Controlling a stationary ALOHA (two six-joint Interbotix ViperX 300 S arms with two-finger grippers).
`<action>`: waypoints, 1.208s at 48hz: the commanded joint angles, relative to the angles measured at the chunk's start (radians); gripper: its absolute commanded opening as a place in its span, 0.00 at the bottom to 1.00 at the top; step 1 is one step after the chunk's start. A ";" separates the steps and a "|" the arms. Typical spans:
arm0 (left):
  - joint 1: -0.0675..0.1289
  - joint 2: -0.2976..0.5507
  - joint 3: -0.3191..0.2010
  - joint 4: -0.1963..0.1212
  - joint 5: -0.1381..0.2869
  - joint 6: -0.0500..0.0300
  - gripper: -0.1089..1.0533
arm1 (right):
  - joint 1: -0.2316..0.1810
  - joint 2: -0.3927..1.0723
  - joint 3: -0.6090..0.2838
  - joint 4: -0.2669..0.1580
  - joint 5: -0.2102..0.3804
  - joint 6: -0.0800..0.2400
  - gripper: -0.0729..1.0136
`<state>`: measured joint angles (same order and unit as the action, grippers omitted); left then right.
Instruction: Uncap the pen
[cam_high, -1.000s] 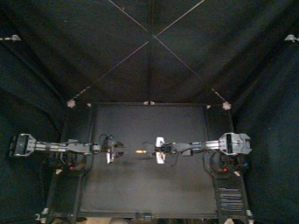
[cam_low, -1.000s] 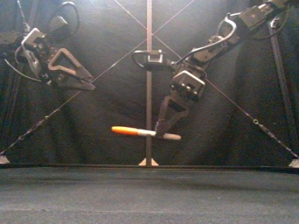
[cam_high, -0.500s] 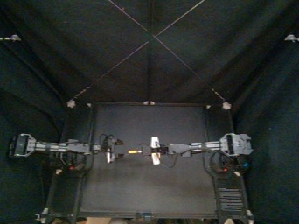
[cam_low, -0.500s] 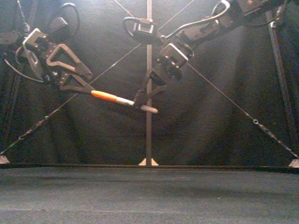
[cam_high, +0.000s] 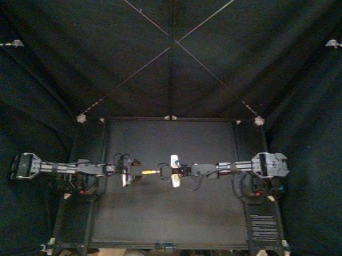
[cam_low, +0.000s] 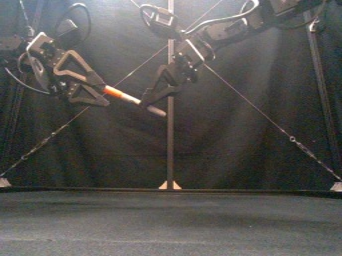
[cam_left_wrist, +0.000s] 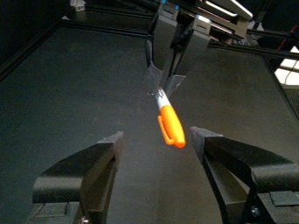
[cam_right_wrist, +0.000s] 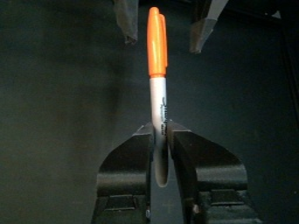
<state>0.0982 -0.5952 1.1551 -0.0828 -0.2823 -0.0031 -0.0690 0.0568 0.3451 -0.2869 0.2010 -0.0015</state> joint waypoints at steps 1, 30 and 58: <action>-0.002 0.000 -0.029 -0.002 -0.018 -0.0015 0.91 | -0.005 -0.034 -0.031 -0.003 -0.012 -0.003 0.53; -0.002 0.018 -0.044 -0.002 -0.020 -0.0015 0.65 | -0.006 -0.031 -0.032 -0.003 -0.012 -0.006 0.53; 0.000 -0.008 -0.029 -0.002 -0.015 0.0015 0.55 | 0.000 -0.043 0.000 -0.002 0.011 0.005 0.53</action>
<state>0.0966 -0.5921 1.1397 -0.0844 -0.2930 -0.0031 -0.0721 0.0568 0.3467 -0.2899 0.2071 0.0015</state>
